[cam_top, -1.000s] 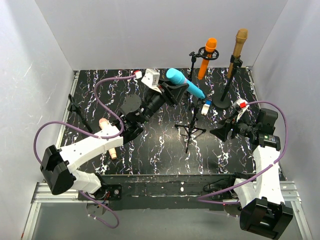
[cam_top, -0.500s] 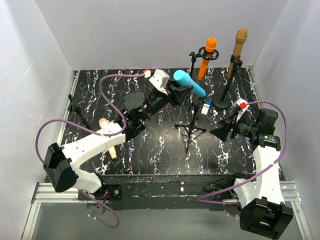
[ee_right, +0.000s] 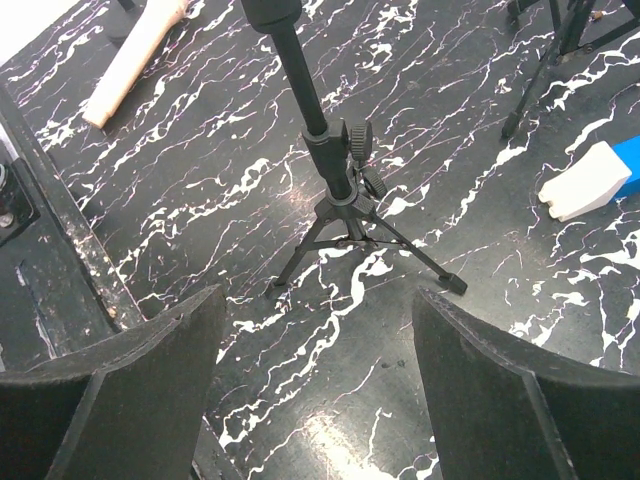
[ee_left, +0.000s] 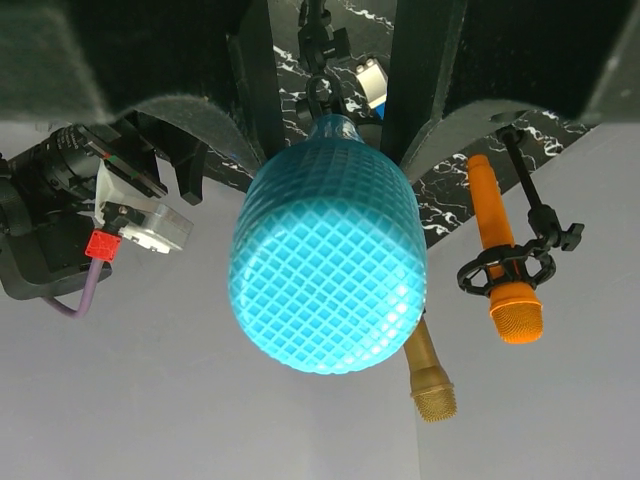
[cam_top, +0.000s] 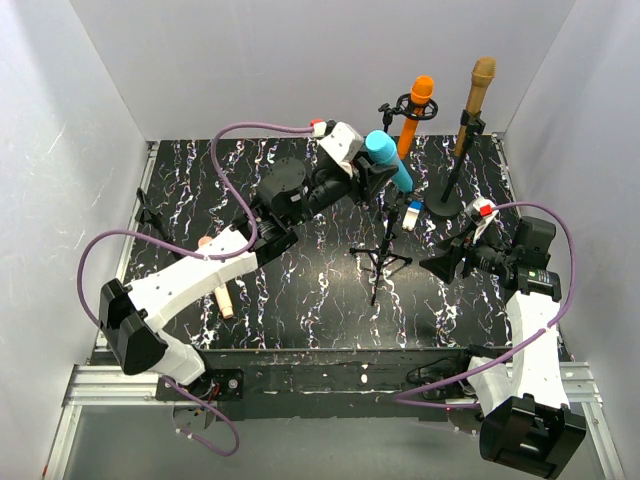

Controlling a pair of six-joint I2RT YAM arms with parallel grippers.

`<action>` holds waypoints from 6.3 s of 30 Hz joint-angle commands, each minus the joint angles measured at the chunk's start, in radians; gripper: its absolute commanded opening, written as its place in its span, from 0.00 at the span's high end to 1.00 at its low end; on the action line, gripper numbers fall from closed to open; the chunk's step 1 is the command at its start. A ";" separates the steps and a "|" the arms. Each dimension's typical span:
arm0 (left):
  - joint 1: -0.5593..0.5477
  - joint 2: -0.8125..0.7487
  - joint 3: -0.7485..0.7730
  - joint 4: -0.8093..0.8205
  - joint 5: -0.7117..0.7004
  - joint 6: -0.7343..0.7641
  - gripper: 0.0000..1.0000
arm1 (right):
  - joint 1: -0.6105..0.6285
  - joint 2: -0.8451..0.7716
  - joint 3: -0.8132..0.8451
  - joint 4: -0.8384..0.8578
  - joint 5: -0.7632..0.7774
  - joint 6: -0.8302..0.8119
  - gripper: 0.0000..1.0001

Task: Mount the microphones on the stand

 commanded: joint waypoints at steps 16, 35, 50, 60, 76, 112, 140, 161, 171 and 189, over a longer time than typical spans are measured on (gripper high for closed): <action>-0.032 0.067 0.173 -0.249 -0.199 -0.190 1.00 | 0.052 -0.068 -0.171 0.350 -0.049 0.128 0.20; -0.055 0.019 0.172 -0.256 -0.242 -0.222 1.00 | 0.239 0.173 -0.171 1.138 -0.037 0.349 0.18; -0.074 0.031 0.205 -0.302 -0.263 -0.261 1.00 | 0.328 0.374 -0.226 1.622 0.032 0.417 0.18; -0.090 0.033 0.201 -0.306 -0.308 -0.278 1.00 | 0.405 0.450 -0.295 1.803 0.150 0.369 0.36; -0.109 0.054 0.162 -0.256 -0.386 -0.321 1.00 | 0.403 0.466 -0.331 1.766 0.129 0.289 0.83; -0.094 0.117 0.190 -0.414 -0.309 -0.336 1.00 | 0.403 0.458 -0.309 1.654 0.064 0.280 0.99; -0.043 0.344 0.552 -0.770 -0.170 -0.416 1.00 | 0.392 0.459 -0.308 1.644 0.058 0.289 0.99; -0.057 0.540 0.842 -1.097 -0.093 -0.284 1.00 | 0.388 0.473 -0.309 1.645 0.057 0.292 0.99; -0.072 0.614 0.908 -1.214 -0.062 -0.239 1.00 | 0.382 0.473 -0.311 1.644 0.055 0.294 0.99; -0.072 0.676 0.985 -1.310 0.004 -0.199 1.00 | 0.359 0.464 -0.315 1.670 0.051 0.326 0.99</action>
